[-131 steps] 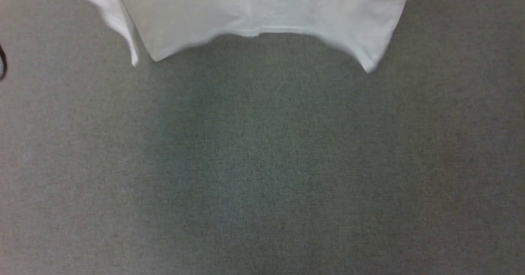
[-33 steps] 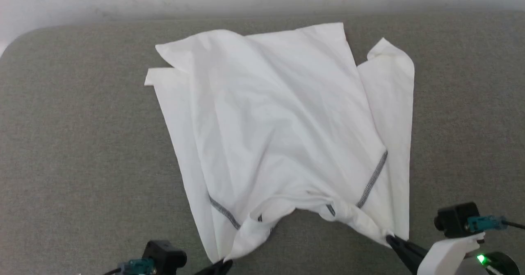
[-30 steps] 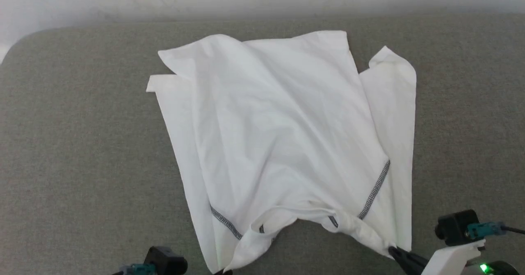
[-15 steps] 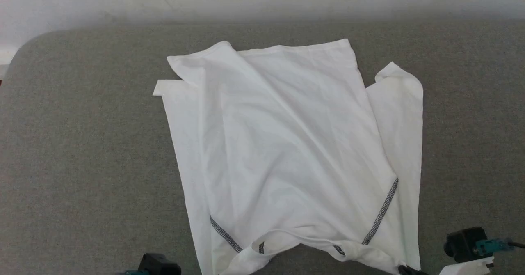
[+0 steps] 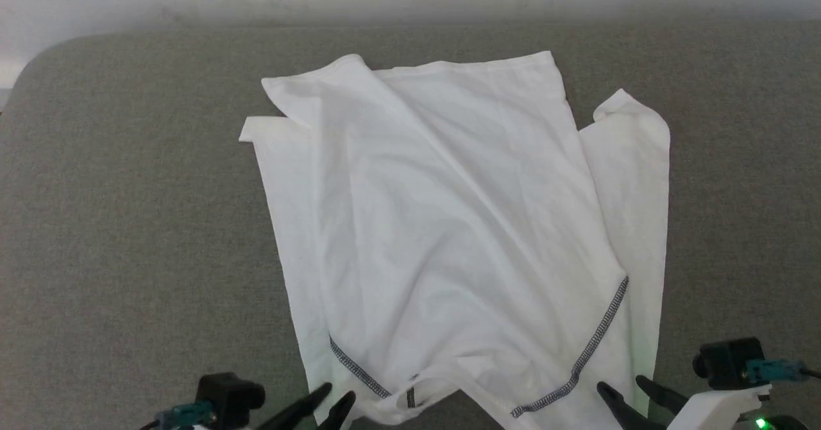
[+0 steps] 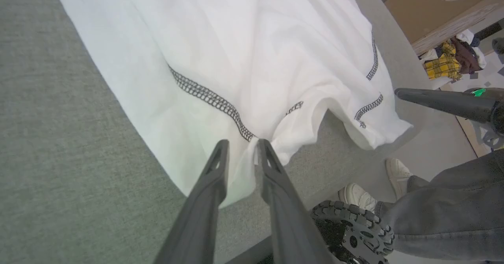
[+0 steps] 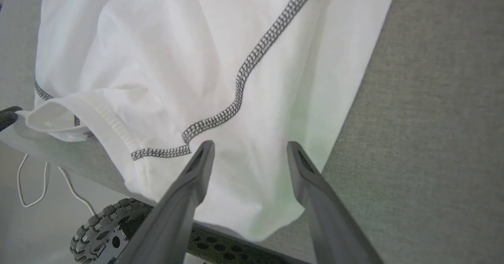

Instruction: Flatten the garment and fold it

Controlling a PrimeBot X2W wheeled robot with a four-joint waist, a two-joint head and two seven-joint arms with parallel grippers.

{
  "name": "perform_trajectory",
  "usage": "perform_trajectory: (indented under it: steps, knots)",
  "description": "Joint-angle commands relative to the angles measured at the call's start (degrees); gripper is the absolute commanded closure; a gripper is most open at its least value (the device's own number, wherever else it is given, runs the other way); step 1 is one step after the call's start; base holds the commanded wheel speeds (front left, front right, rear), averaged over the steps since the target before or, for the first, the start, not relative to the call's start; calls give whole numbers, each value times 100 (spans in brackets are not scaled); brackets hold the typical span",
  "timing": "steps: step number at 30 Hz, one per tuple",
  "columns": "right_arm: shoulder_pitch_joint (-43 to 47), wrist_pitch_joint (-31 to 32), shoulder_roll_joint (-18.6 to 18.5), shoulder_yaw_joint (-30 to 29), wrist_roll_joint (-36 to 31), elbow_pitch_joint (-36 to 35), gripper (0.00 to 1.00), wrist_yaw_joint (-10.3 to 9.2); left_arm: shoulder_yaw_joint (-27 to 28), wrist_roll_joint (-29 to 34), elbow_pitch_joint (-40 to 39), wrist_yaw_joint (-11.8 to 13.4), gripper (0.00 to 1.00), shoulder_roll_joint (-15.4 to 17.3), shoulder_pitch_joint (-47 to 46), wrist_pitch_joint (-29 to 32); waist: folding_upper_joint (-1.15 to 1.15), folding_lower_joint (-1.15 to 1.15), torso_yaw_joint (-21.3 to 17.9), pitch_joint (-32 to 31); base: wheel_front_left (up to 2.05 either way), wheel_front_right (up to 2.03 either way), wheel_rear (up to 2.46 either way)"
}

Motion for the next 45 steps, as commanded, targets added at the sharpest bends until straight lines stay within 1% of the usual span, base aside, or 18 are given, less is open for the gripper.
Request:
perform_trajectory:
  steps: [1, 4, 7, 8, 10, 12, 14, 17, 20, 22, 25, 26, 29, 33, 36, 40, 42, 45]
  knots:
    - [-76, -63, 13, -4, 47, -55, 0, -5, 88, -82, -32, 18, 0, -7, 25, -86, 0, 0, 12, 10, 0, 0, 0]
    - [-107, -233, 35, -87, 144, -277, 0, -5, 388, -306, -279, 120, 0, 30, 169, -389, 0, 0, 31, 38, 0, 0, 0]
    - [-176, -489, 90, -284, 122, -553, 0, -5, 820, -477, -590, 253, 0, 140, 278, -756, 0, 0, 63, 54, 0, 0, 0]
    - [-224, -642, 143, -394, 55, -643, 0, -5, 990, -447, -679, 344, 0, 176, 289, -866, 0, 0, 76, 59, 0, 0, 0]
    - [-369, -1087, 288, -631, -181, -786, 0, -5, 1411, -144, -791, 667, 0, 174, 242, -1047, 0, 0, 106, 73, 0, 0, 0]
    - [-543, -1631, 382, -754, -516, -865, 0, -5, 1902, 302, -905, 954, 0, -61, 174, -1115, 0, 0, 131, 97, 0, 0, 0]
    - [-697, -2209, 454, -813, -861, -839, 0, -5, 2599, 1009, -1116, 1169, 0, -582, 109, -1123, 0, 0, 146, 121, 0, 0, 0]
    - [-873, -2946, 513, -808, -1513, -657, 0, -5, 3391, 2248, -1353, 1280, 0, -1402, 213, -1125, 0, 0, 118, 146, 0, 0, 0]
    - [-1011, -3561, 663, -841, -1895, -427, 0, -5, 3783, 3185, -1405, 1150, 0, -2090, 416, -1126, 0, 0, 70, 161, 0, 0, 0]
    - [-1096, -3857, 731, -872, -1998, -264, 0, -5, 3996, 3465, -1353, 998, 0, -2505, 526, -1127, 0, 0, 47, 181, 0, 0, 0]
    - [-1175, -4171, 769, -887, -2097, -37, 0, -5, 4273, 3753, -1208, 667, 0, -2905, 608, -1127, 0, 0, 19, 234, 0, 0, 0]
    - [-1197, -4269, 773, -897, -2022, 40, 0, -5, 4366, 3798, -1159, 547, 0, -3017, 616, -1127, 0, 0, 15, 250, 0, 0, 0]
    - [-1221, -4431, 776, -863, -1894, 226, 0, -5, 4625, 3942, -1017, 183, 0, -3209, 584, -1127, 0, 0, 3, 295, 0, 0, 0]
    - [-1260, -4535, 777, -845, -1815, 347, 0, -5, 4843, 3999, -758, -308, 0, -3238, 433, -1127, 0, 0, -11, 380, 0, 0, 0]
    - [-1309, -4570, 777, -877, -1802, 348, 0, -5, 4848, 3905, -454, -628, 0, -3040, 166, -1053, 0, 0, -3, 486, 0, 0, 0]
    - [-1435, -4573, 778, -908, -1829, 318, 0, -5, 4784, 3566, -136, -905, 0, -2434, -645, -173, 0, 0, 5, 721, 0, 0, 0]
    - [-1518, -4556, 778, -885, -1851, 276, 0, -5, 4763, 3284, -78, -971, 0, -2139, -1135, 350, 0, 0, -6, 864, 0, 0, 0]
    - [-1667, -4530, 778, -822, -1886, 179, 0, -5, 4661, 2926, 14, -1027, 0, -1599, -1889, 1079, 0, 0, -42, 1119, 0, 0, 0]
